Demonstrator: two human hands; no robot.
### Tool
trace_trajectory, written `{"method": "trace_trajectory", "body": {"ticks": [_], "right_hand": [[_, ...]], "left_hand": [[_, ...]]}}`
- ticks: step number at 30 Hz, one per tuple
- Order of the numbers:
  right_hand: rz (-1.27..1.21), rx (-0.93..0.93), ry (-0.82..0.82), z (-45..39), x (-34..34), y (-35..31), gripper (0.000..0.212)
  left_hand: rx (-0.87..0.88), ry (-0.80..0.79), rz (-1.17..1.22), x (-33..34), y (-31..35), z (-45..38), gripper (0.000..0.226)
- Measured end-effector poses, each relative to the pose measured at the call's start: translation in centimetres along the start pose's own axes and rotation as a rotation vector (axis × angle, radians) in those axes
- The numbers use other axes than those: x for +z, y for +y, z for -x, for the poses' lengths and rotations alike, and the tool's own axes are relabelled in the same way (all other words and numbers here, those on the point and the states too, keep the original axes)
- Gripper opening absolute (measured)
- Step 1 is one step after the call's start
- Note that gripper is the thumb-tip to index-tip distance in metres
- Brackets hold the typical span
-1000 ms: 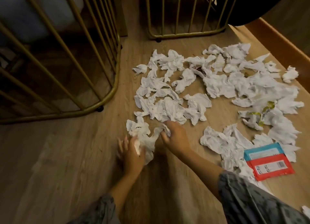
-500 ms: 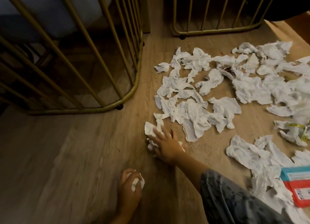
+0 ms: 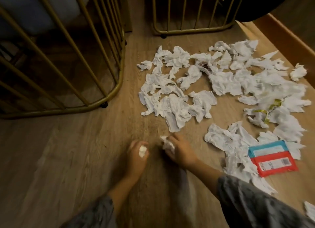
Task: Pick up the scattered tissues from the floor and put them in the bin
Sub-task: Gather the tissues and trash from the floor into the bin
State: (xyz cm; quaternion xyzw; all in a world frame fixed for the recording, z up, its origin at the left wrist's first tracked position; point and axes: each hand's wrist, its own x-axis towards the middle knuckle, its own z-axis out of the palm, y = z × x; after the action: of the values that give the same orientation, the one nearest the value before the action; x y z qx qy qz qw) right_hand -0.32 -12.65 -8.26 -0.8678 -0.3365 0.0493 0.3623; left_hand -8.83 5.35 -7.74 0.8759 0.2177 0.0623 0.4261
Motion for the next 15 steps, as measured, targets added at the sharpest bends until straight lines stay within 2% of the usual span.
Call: {"method": "trace_trajectory", "body": {"ticks": [4,7,11,13,15], "right_hand": [[0.071,0.096,0.230,-1.8,-5.6,-0.9,0.033],[0.086,0.112,0.374,-1.9,-10.4,-1.5,0.027],[0.132,0.108,0.606,-0.3,-17.7,-1.8,0.020],[0.057,0.080,0.761,1.3,-21.7,-2.4,0.027],[-0.030,0.074,0.913,3.4,-25.6,-3.3,0.039]], "left_hand": [[-0.002,-0.110,0.076,0.8,6.8,-3.6,0.023],[0.102,-0.160,0.105,0.6,12.8,-4.7,0.012],[0.272,-0.240,0.138,0.8,20.7,-4.2,0.021],[0.273,-0.344,0.150,1.4,25.0,-3.5,0.041],[0.285,-0.433,0.135,2.5,29.1,-2.8,0.047]]}}
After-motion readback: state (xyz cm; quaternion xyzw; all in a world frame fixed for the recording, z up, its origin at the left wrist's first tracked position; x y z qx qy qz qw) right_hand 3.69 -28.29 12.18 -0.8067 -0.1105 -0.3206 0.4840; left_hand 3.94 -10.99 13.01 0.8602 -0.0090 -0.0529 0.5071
